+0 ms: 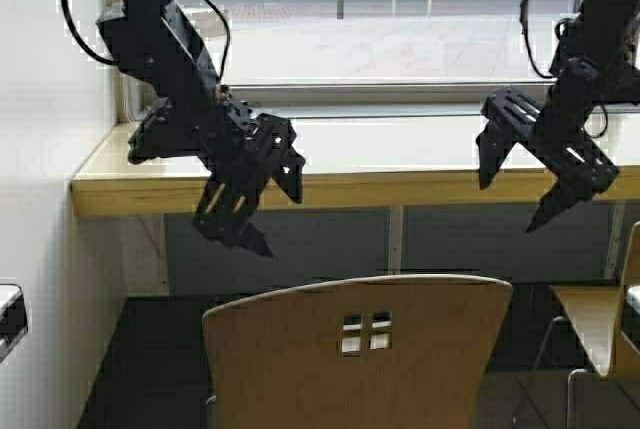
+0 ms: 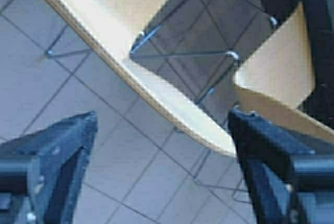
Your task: Push the chairs under the table
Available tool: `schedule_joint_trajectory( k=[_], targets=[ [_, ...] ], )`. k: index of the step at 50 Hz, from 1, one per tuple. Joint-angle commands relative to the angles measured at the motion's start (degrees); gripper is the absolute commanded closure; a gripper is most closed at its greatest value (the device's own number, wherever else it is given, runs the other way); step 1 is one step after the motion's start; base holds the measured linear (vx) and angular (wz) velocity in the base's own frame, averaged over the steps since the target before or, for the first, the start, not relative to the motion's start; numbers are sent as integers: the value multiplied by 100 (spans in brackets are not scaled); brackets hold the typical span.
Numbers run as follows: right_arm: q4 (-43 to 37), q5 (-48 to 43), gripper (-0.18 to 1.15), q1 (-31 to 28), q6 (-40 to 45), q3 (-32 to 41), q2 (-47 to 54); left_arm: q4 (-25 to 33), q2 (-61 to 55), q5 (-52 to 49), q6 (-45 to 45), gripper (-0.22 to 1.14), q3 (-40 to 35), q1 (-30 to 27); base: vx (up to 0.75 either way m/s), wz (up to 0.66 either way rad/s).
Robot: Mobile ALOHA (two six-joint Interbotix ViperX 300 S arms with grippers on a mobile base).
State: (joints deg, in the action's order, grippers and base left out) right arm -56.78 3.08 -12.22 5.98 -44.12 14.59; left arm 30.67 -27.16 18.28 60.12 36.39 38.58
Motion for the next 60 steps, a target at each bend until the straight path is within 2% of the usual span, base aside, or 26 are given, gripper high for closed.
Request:
schedule_joint_trajectory(
  k=[1,9,16,29,44,60],
  targets=[
    [-483,70,-5,9,9,290,290,334,-193,-53,18,-10,-413,141,4,3],
    [-940,132,-5,9,0,571,949,949,-703,-290,26,-10,-967,220,3,2],
    [-1002,114,-5,26,-26,940,1450,1415,-1169,-352,9,-10,-1512,299,0,1],
    [-993,167,-5,26,-44,1661,2153,1564,-1696,-439,9,-10,-1951,299,0,0],
    [-976,255,-5,26,-44,2399,2813,1925,-2171,-431,9,-10,-2039,255,2,1],
    [-976,404,-5,26,-53,3076,3604,1951,-2496,-431,9,-10,-2092,53,3,3]
  ],
)
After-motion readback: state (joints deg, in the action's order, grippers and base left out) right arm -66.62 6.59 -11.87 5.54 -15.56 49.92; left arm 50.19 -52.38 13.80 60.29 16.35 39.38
